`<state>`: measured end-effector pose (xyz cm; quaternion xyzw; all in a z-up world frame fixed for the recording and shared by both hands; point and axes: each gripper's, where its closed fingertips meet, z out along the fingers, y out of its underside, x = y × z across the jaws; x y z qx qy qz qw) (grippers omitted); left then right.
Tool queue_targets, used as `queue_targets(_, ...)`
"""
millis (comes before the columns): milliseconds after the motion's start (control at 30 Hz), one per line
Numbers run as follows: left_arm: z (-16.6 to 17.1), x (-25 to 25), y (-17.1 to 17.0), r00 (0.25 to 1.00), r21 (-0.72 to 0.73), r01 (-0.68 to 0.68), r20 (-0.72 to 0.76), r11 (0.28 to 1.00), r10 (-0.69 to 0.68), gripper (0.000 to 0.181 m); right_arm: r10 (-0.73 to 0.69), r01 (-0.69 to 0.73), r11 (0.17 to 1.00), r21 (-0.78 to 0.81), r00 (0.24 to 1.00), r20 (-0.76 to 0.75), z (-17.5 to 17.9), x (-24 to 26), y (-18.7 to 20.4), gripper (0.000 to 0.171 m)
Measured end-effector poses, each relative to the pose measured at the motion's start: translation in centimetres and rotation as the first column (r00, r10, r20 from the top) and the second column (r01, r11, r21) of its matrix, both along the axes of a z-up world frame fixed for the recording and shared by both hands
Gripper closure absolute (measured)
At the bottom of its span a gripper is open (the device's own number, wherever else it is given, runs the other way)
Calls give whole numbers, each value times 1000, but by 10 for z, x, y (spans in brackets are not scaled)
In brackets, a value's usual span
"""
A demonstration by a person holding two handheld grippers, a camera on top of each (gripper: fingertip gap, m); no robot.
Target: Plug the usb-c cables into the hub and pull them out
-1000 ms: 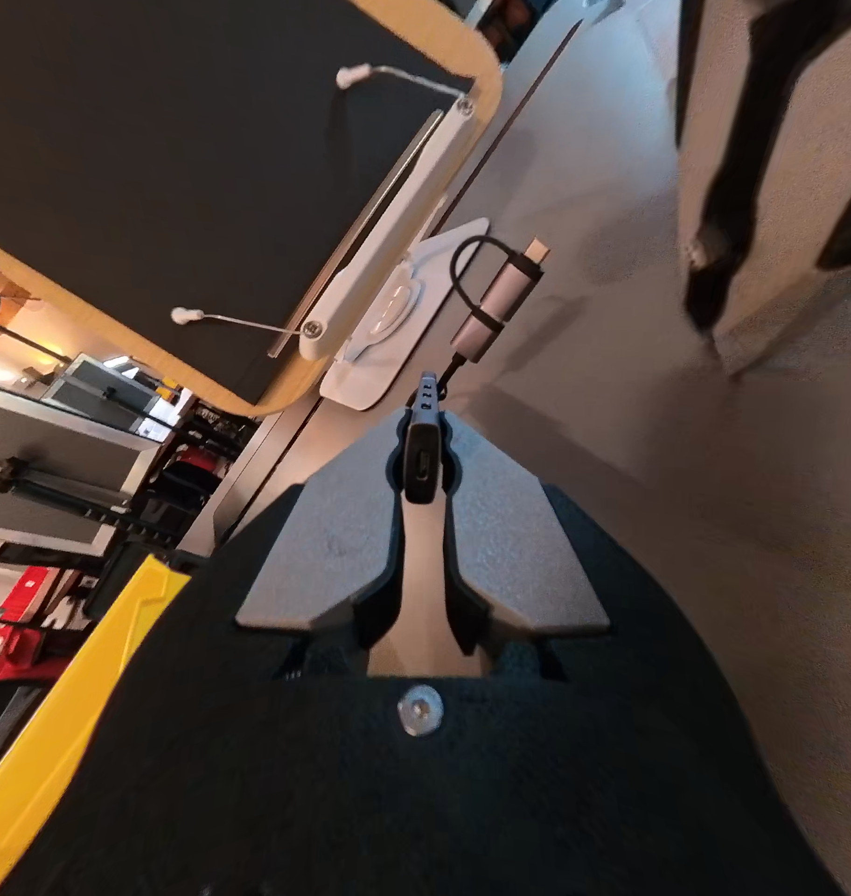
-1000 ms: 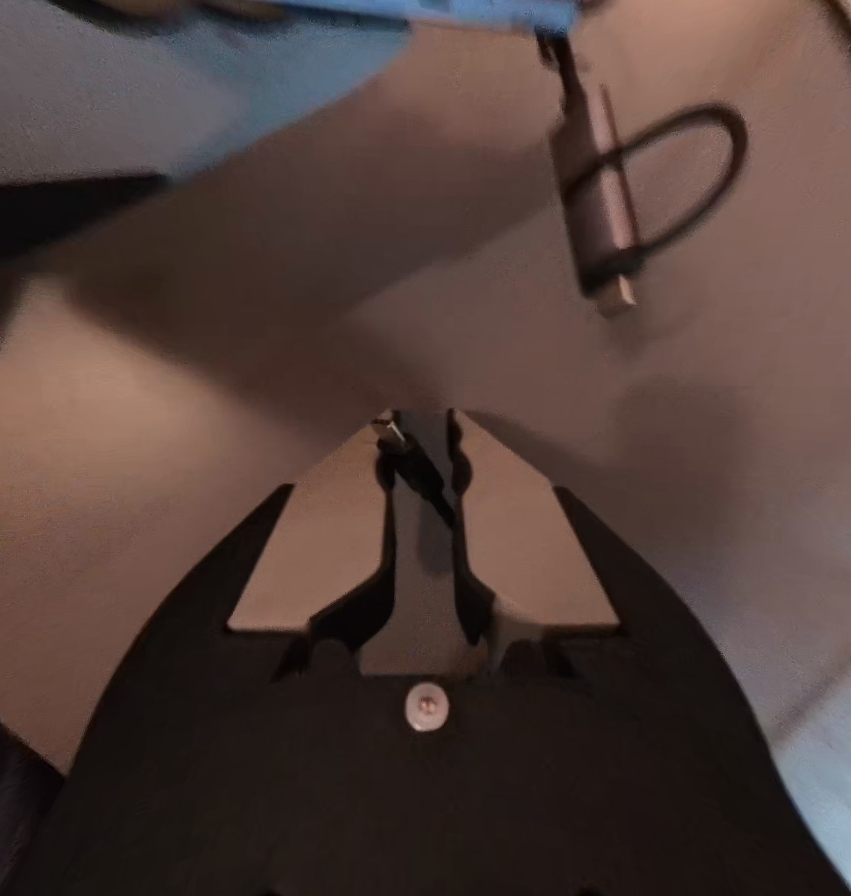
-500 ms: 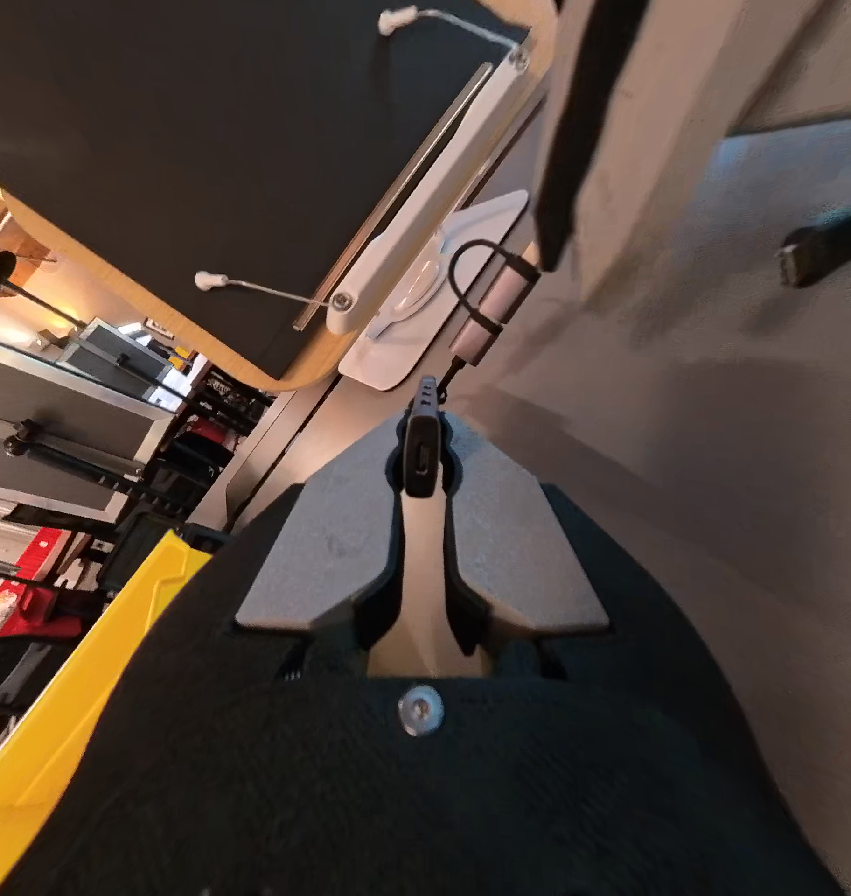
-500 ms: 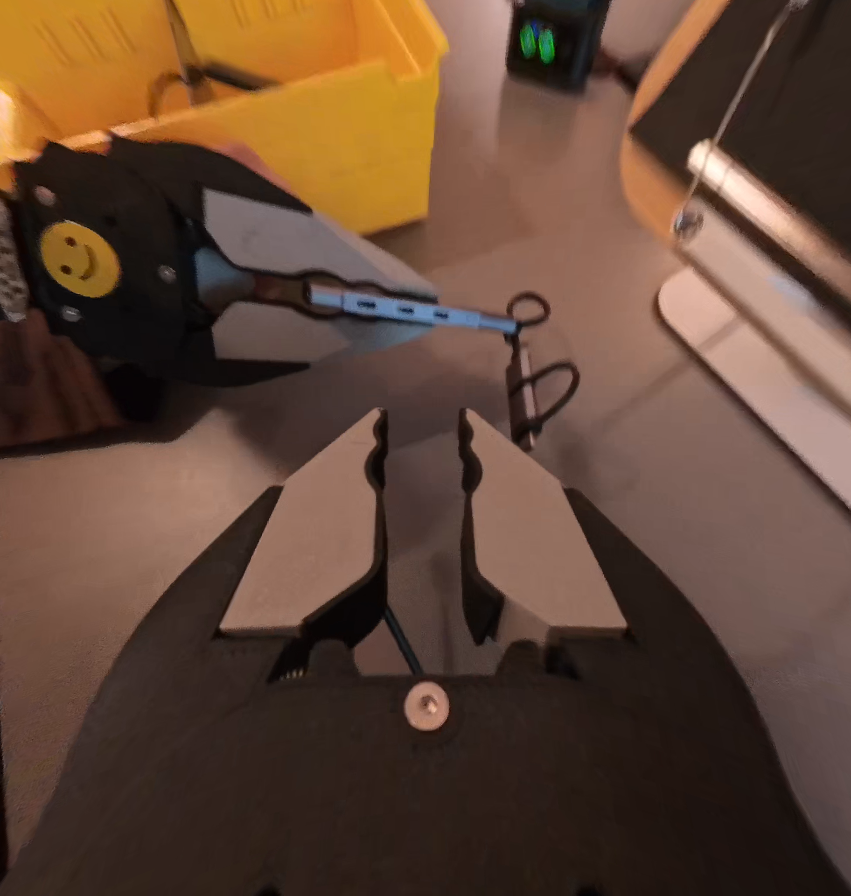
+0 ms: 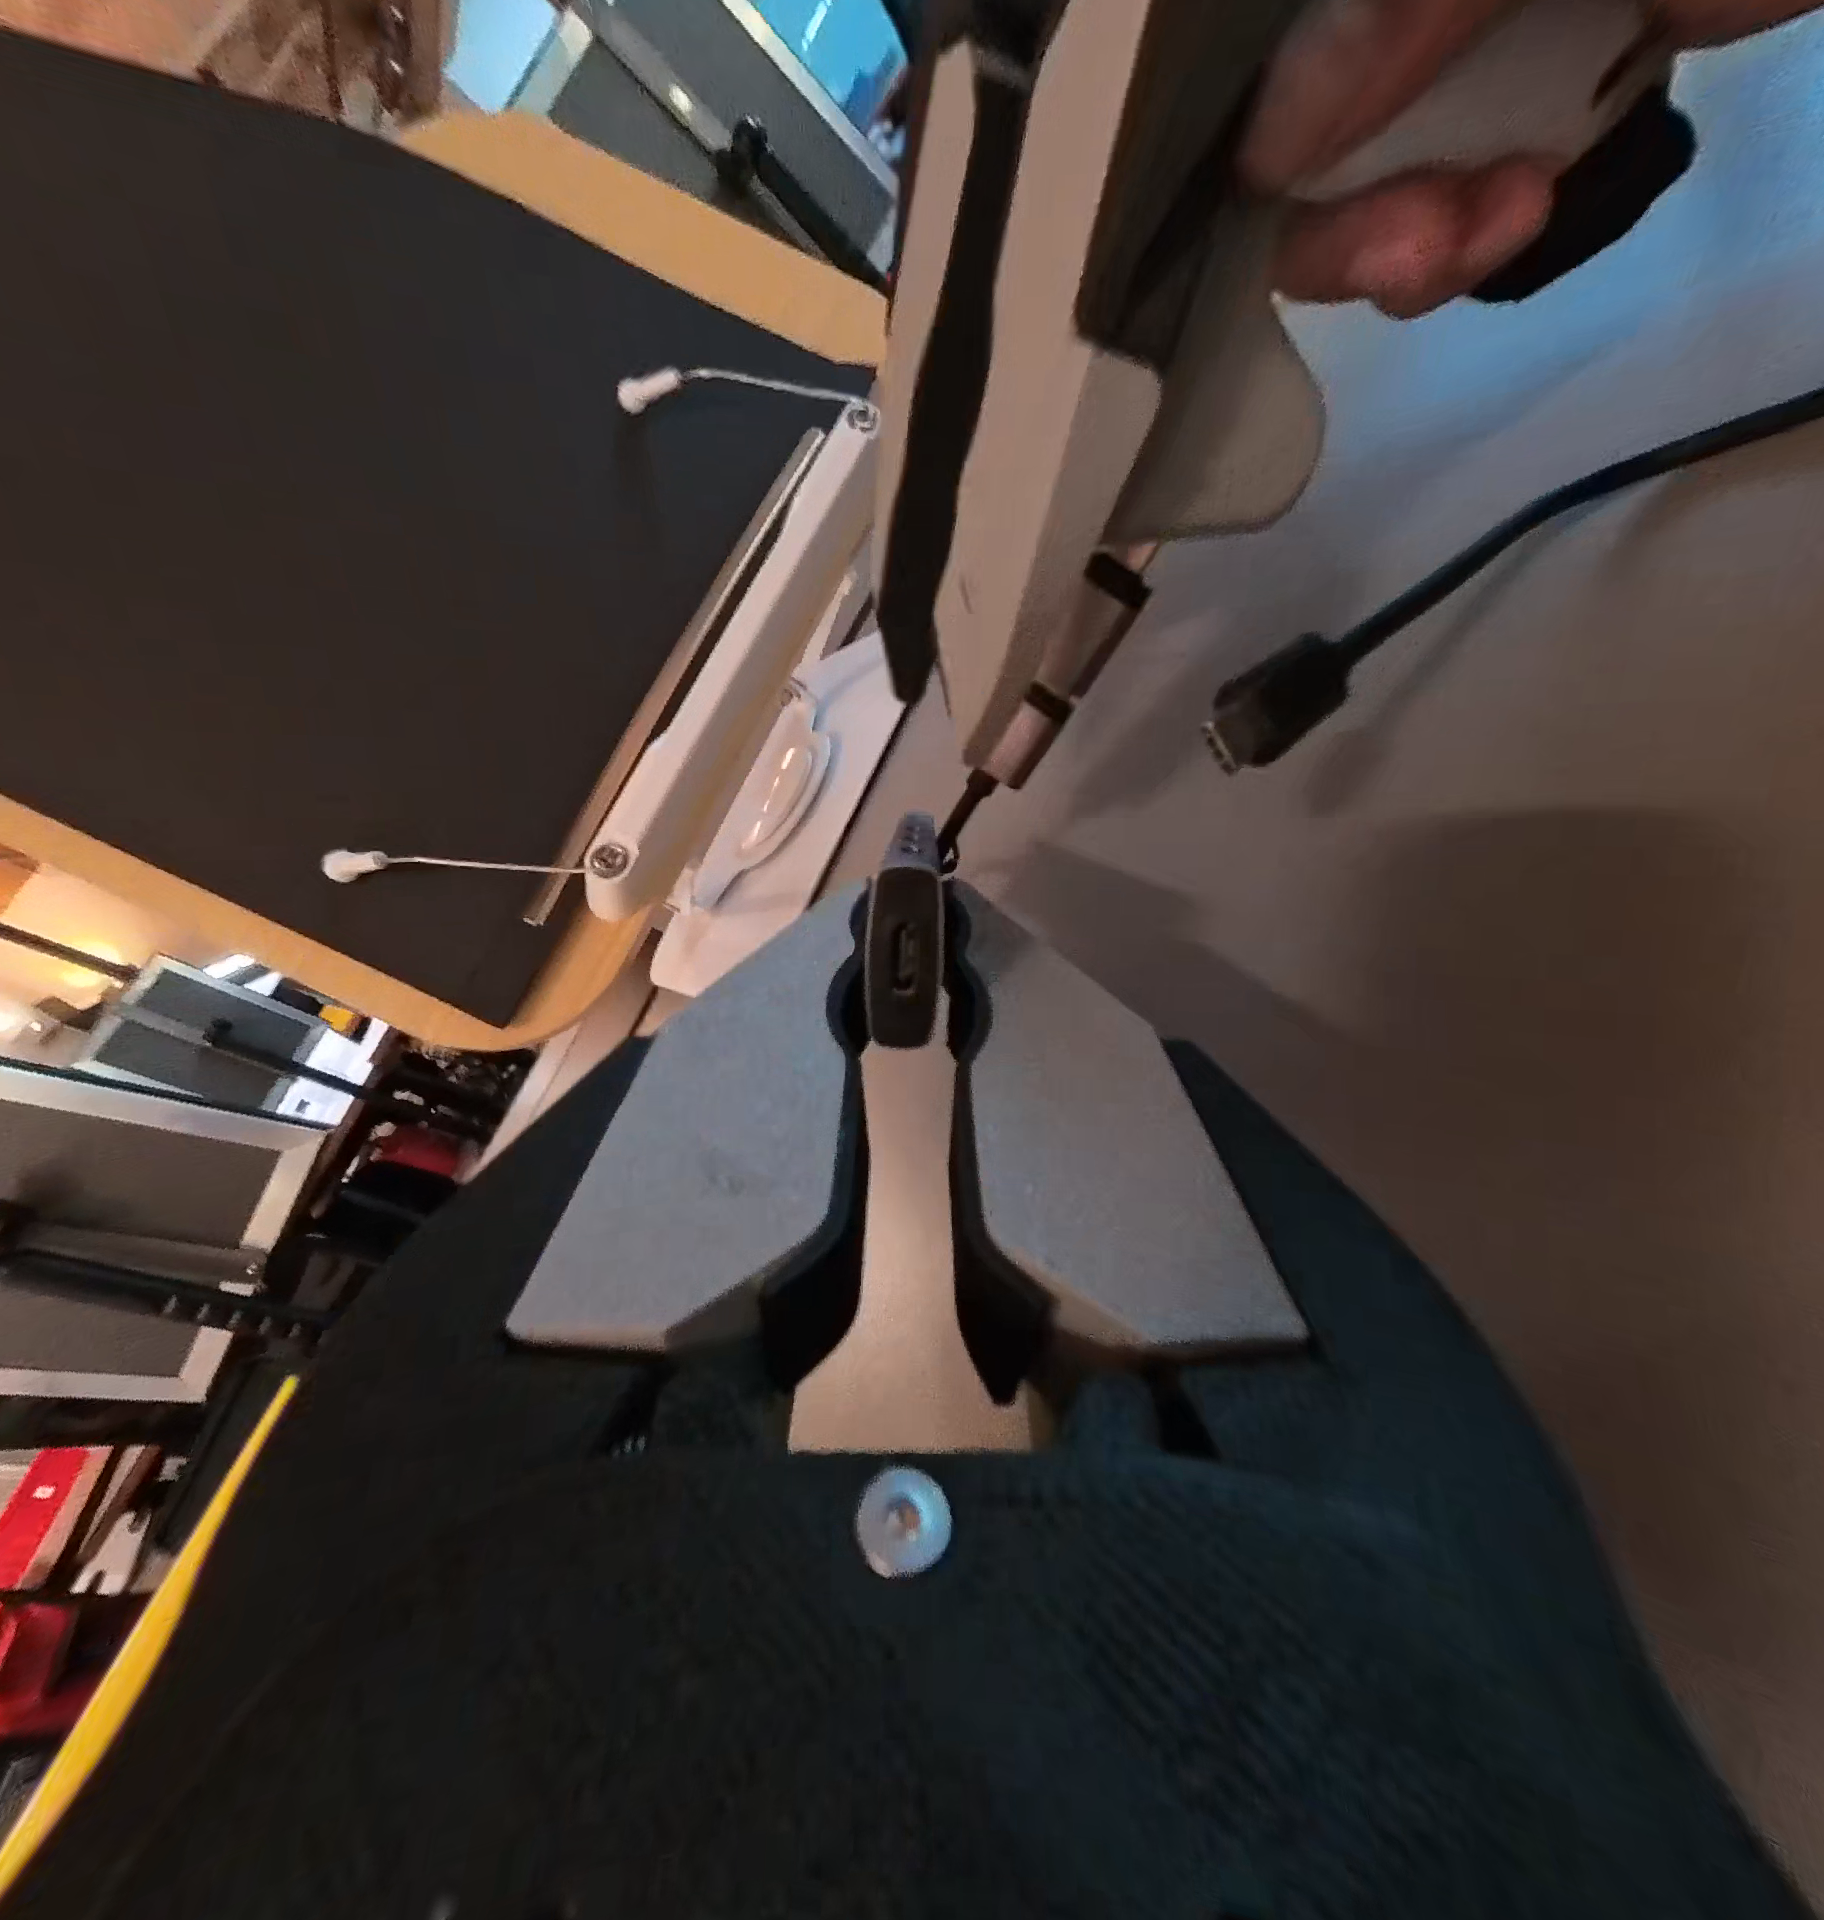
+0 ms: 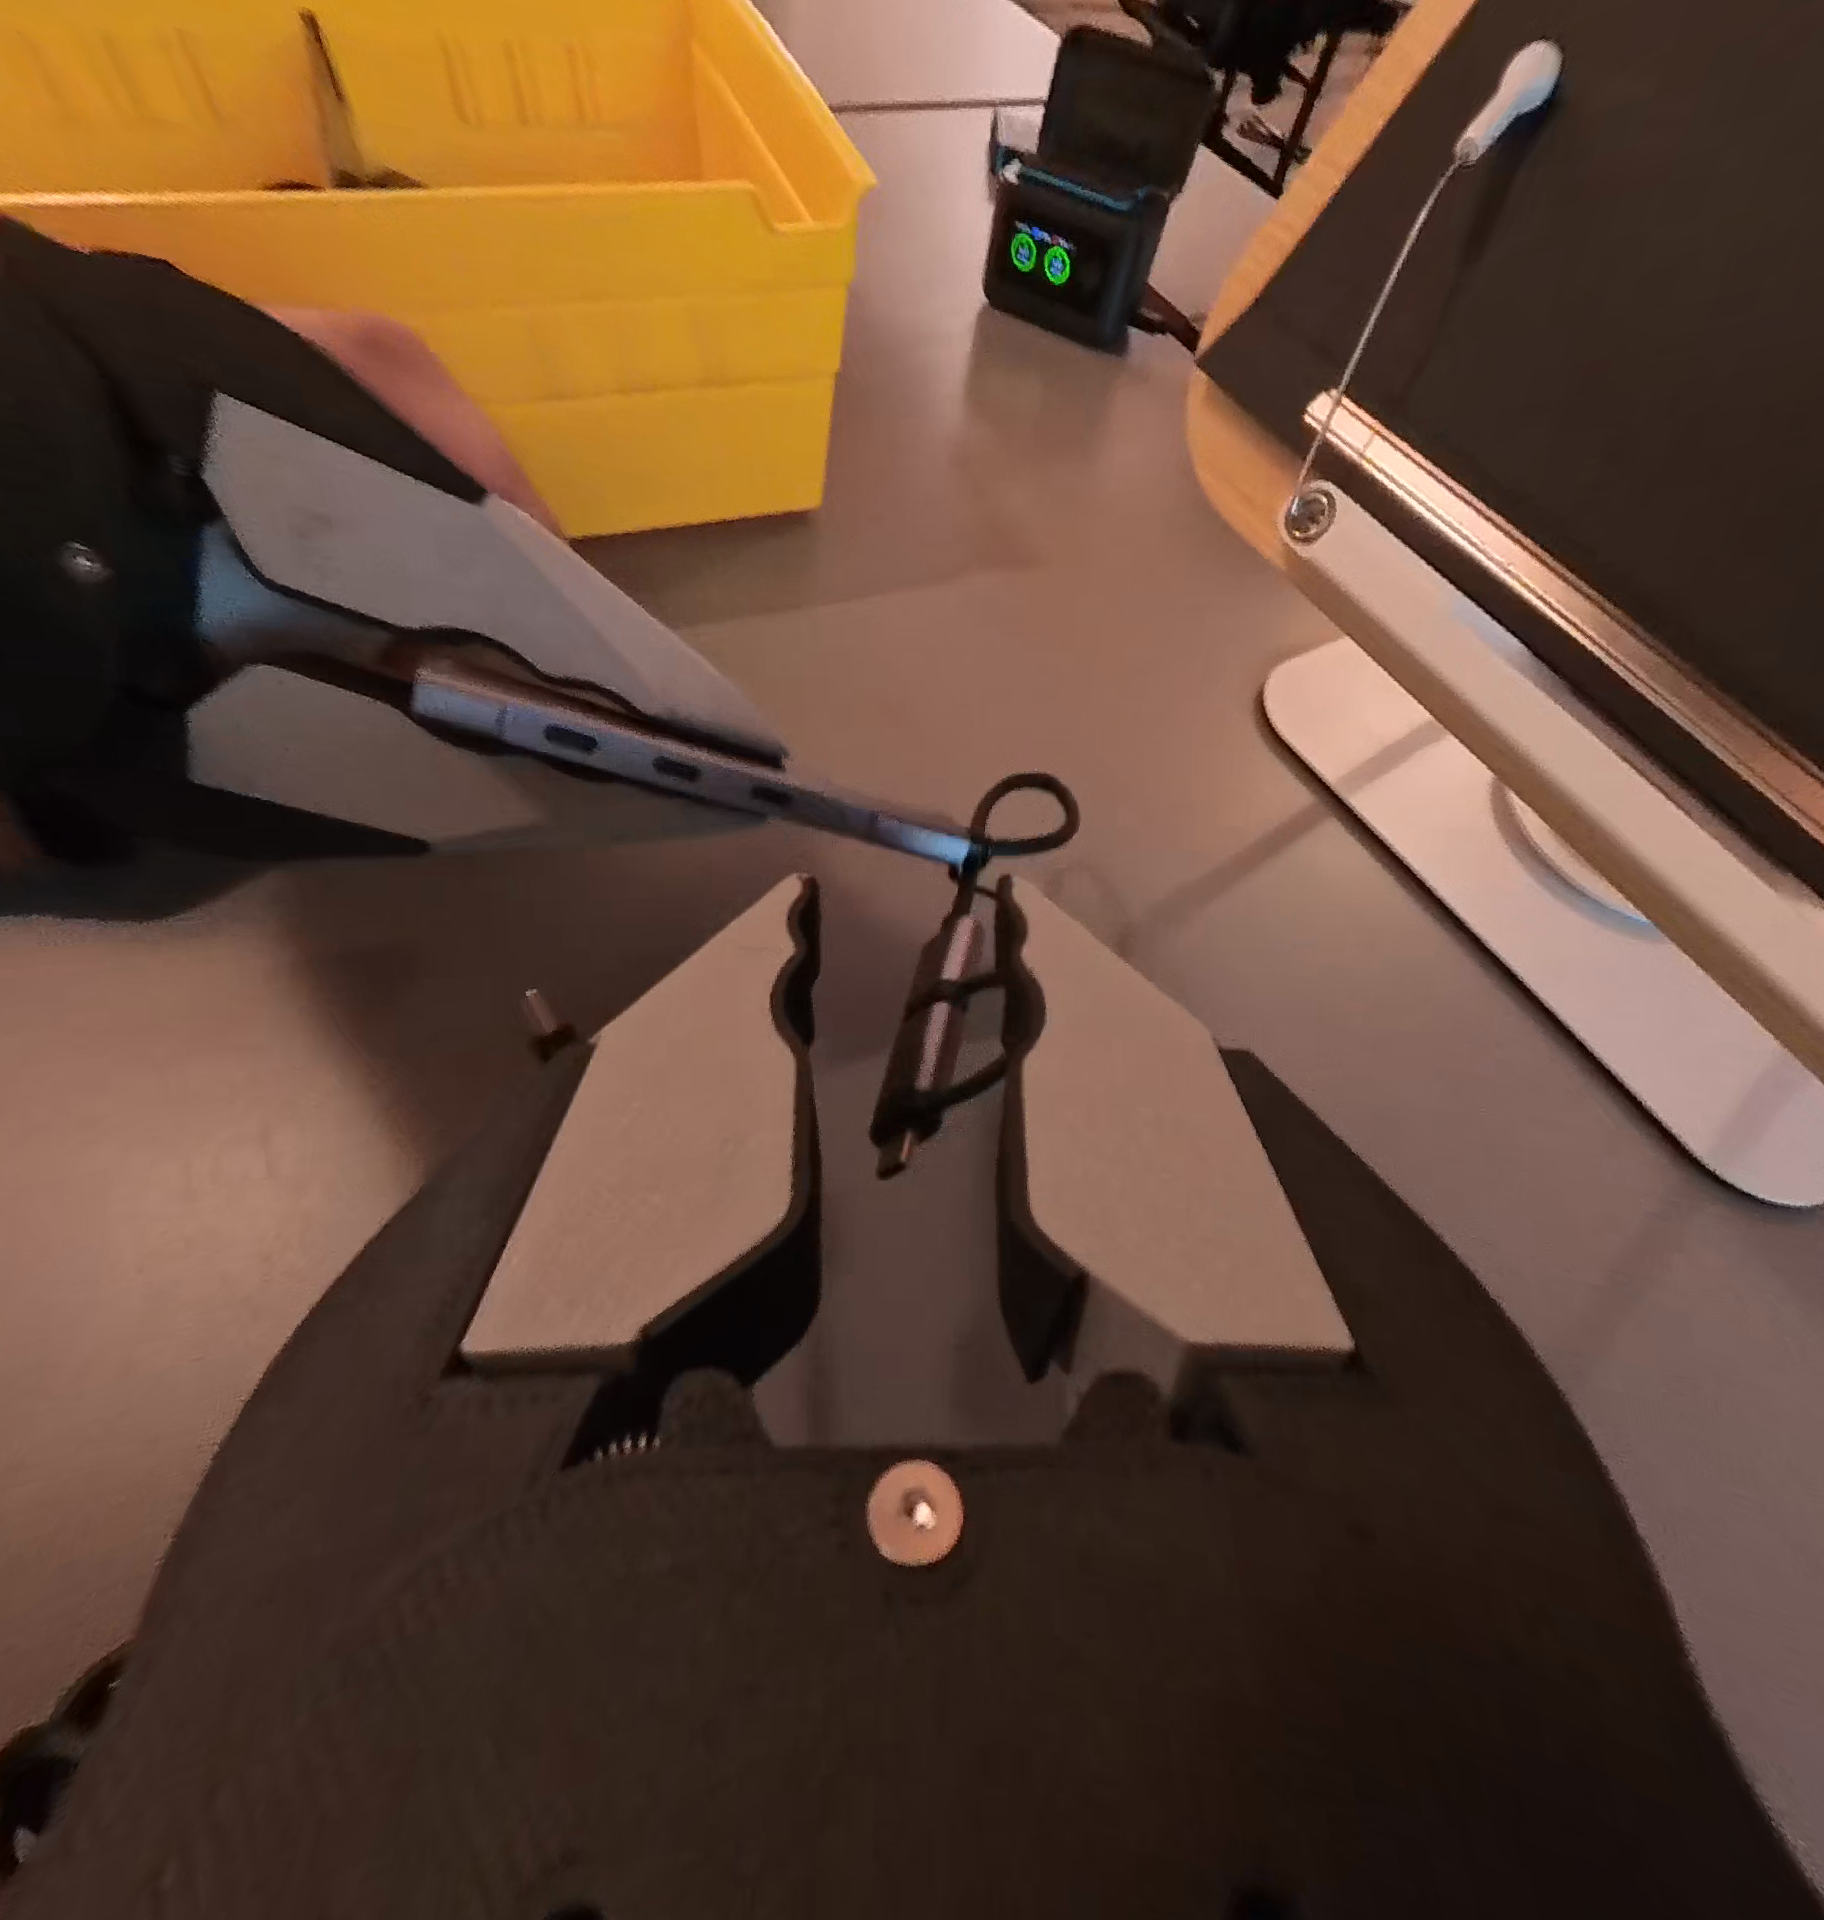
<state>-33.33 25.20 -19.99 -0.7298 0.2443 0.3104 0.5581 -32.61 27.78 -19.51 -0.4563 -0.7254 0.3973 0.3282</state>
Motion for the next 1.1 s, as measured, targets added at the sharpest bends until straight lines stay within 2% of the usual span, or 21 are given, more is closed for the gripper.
queue_targets(33,2,-1,0,1000,16,-7,-3,1000,7,174,-5,5,1000,14,1000,4,-1,0,1,140)
queue_targets(167,-3,-17,-3,998,-2,-69,-3,998,69,174,48,-48,999,21,998,-35,15,12,0,141)
queue_targets(267,0,-21,-8,996,16,-81,-24,997,82,174,209,-205,974,-98,977,37,14,37,-18,144)
queue_targets(333,4,-20,-12,992,33,-89,-87,995,91,174,272,-259,955,-141,958,85,9,50,-23,145)
queue_targets(500,1,-11,-16,935,22,-97,-340,995,99,175,331,-317,943,-106,926,179,-12,61,-29,145)
queue_targets(567,-4,-7,-15,920,7,-91,-382,996,87,174,321,-318,947,-50,926,198,-22,58,-29,145)
queue_targets(633,-9,-3,-13,931,-16,-76,-360,997,65,175,313,-317,948,-19,922,229,-31,56,-29,148)
queue_targets(667,-12,-2,-12,937,-29,-70,-344,997,55,174,302,-311,950,2,924,237,-34,54,-29,153)
queue_targets(700,-14,-2,-12,941,-39,-68,-333,997,51,174,284,-300,953,34,930,234,-35,51,-27,167)
queue_targets(867,-14,-14,-13,957,-42,-115,-272,992,99,174,138,-156,960,232,986,93,-20,28,-10,168)
queue_targets(967,-11,-32,-15,950,-26,-199,-251,980,186,174,23,-13,918,396,1000,-20,-13,12,3,168)
queue_targets(1033,-10,-38,-16,951,-20,-222,-225,975,212,174,-52,85,826,557,996,-74,-16,3,14,168)
queue_targets(1100,-10,-40,-17,955,-19,-226,-201,974,218,174,-92,156,655,739,988,-127,-18,-5,23,168)
